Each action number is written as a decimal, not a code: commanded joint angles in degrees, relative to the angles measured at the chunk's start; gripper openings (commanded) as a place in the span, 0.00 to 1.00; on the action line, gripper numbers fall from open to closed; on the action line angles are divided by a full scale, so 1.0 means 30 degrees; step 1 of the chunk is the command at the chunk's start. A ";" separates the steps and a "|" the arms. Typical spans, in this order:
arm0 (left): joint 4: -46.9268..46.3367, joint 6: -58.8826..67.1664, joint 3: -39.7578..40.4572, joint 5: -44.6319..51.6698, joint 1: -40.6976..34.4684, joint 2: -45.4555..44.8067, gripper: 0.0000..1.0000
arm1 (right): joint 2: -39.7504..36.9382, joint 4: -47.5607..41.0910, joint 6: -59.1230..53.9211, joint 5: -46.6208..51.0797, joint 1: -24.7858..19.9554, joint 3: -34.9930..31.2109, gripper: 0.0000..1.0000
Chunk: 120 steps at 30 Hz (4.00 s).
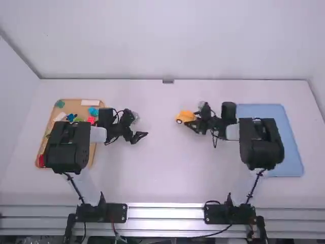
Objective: Assemble lego blocks to make yellow taxi
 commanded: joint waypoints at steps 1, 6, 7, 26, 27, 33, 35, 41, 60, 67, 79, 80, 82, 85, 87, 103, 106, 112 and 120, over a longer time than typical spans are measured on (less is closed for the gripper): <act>0.0204 -0.0474 0.0117 -0.0612 -0.0051 -0.0474 0.99 | -0.2426 -0.1931 -0.0415 0.1778 -0.1588 -0.0605 0.11; 0.0729 -0.0539 0.0117 -0.0597 -0.0051 -0.0474 0.99 | -0.6914 -0.8910 -0.0044 1.0134 -0.4699 -0.0831 0.03; 0.0743 -0.0539 0.0117 -0.0597 -0.0051 -0.0474 0.99 | -0.7053 -0.9071 0.0044 1.0433 -0.4787 -0.0831 0.02; 0.0634 -0.0823 0.0117 -0.0685 -0.0051 -0.0474 0.99 | -0.5428 -0.7417 0.5071 1.8950 -0.9537 -0.0823 0.24; 0.0831 -0.1661 0.0124 -0.0984 -0.0051 -0.0481 0.99 | -0.5340 -0.7453 0.5078 1.9278 -0.9479 -0.0823 0.38; -0.1698 -0.4014 0.1086 -0.6062 -0.1173 -0.1392 0.99 | -0.6215 -0.8888 0.5100 2.2462 -0.8408 -0.0794 0.98; -0.2477 -0.4029 0.1319 -0.7213 -0.1574 -0.1821 0.99 | -0.6586 -0.9296 0.5093 2.2884 -0.8167 -0.0794 0.98; -0.7504 -0.4029 0.3424 -1.0659 -0.3934 -0.5027 0.99 | -1.0032 -1.1752 0.5056 2.4341 -0.5697 -0.0801 0.98; -1.4120 -0.3213 0.5472 -1.0615 -0.5056 -1.3282 0.99 | -1.9890 -1.5635 0.5071 2.4196 0.4801 -0.0831 0.98; -1.2704 -0.4629 0.4056 -1.2031 -0.3640 -1.4697 0.92 | -2.1345 -1.4180 0.6526 2.2740 0.3346 -0.2286 0.90; -0.8661 -0.8672 0.0013 -1.5792 -0.0798 -1.8740 0.71 | -2.5669 -0.9855 0.7005 2.0746 0.0353 -0.6610 0.68; -0.8334 -0.8999 -0.0315 -1.5792 -0.0798 -1.9068 0.69 | -2.6017 -0.9643 0.7005 2.0746 0.0353 -0.6958 0.66; -0.7546 -0.9787 -0.1102 -1.5792 -0.0798 -1.9856 0.65 | -2.6849 -0.9643 0.7005 2.0746 0.0353 -0.7790 0.62; -0.7428 -1.1079 -0.2395 -1.5792 -0.0798 -2.1148 0.58 | -2.8189 -0.9643 0.7005 2.0746 0.0353 -0.9130 0.55; -0.7428 -1.1821 -0.3363 -1.5792 -0.0798 -2.2116 0.53 | -2.9169 -0.9643 0.7005 2.0746 0.0353 -1.0110 0.49; -0.7428 -1.1821 -1.0264 -1.5792 -0.0798 -2.9017 0.17 | -3.5310 -0.9643 0.7005 2.0746 0.0353 -1.5813 0.17; -0.7428 -1.1821 -1.1212 -1.5792 -0.0798 -2.9965 0.12 | -3.6054 -0.9643 0.7005 2.0746 0.0353 -1.5813 0.13; -0.7428 -1.1821 -1.3122 -1.5792 -0.0798 -3.1875 0.02 | -3.7508 -0.9643 0.7005 2.0746 0.0353 -1.5813 0.06; -0.7428 -1.1821 -1.4378 -1.5792 -0.0798 -3.3802 0.00 | -3.7678 -0.9643 0.7005 2.0746 0.0353 -1.5813 0.00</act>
